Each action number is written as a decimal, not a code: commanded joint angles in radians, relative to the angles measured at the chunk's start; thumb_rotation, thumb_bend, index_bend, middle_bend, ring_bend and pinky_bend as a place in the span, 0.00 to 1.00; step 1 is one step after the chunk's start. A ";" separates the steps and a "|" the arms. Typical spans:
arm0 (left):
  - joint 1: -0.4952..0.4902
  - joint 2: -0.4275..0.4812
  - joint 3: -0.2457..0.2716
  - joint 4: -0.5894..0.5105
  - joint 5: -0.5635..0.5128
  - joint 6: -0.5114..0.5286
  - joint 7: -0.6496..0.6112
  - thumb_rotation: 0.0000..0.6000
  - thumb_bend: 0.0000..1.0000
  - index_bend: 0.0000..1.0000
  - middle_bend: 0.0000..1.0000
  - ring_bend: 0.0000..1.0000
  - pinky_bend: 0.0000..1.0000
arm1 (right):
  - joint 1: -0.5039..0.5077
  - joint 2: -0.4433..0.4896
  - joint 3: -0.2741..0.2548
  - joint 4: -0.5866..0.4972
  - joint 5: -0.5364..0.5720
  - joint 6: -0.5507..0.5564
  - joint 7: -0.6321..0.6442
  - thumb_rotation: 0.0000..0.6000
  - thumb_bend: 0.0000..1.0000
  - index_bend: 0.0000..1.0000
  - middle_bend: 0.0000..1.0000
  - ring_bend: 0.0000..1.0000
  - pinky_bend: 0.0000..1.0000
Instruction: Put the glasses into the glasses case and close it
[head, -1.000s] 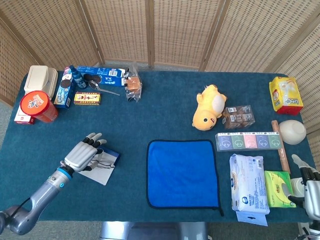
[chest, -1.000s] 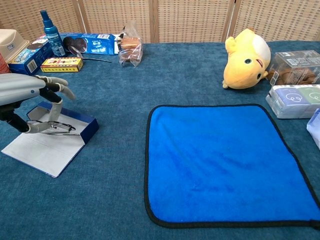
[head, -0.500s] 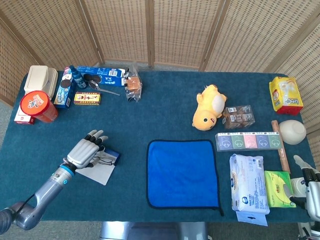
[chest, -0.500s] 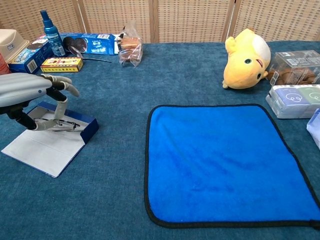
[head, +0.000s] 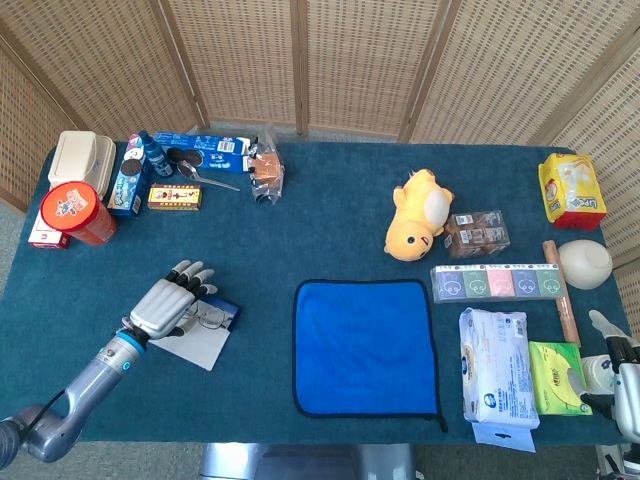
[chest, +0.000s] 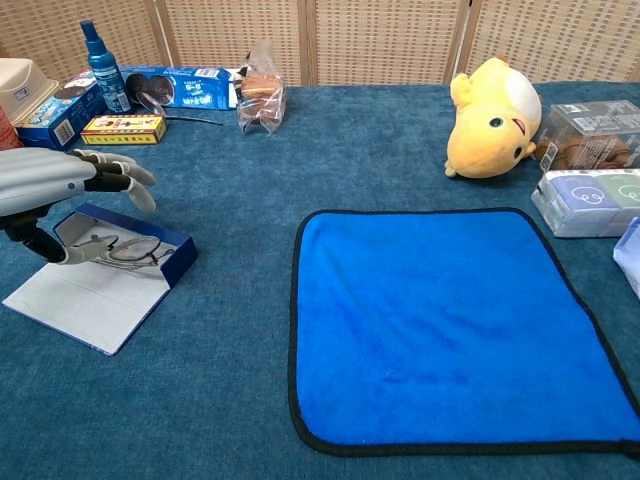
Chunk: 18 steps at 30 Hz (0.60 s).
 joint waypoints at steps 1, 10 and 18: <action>0.001 0.003 0.001 -0.001 -0.003 -0.004 0.004 1.00 0.38 0.17 0.06 0.00 0.02 | 0.000 0.002 0.000 -0.001 -0.001 0.001 0.001 1.00 0.27 0.14 0.26 0.31 0.38; 0.004 0.013 -0.001 -0.018 -0.003 -0.006 0.013 0.88 0.37 0.00 0.00 0.00 0.00 | -0.005 0.003 -0.001 -0.001 -0.001 0.007 0.004 1.00 0.27 0.14 0.26 0.31 0.38; -0.012 0.000 -0.004 -0.006 -0.022 -0.046 0.064 0.76 0.37 0.00 0.00 0.00 0.00 | -0.012 0.008 -0.002 0.001 -0.002 0.017 0.011 1.00 0.28 0.14 0.26 0.32 0.38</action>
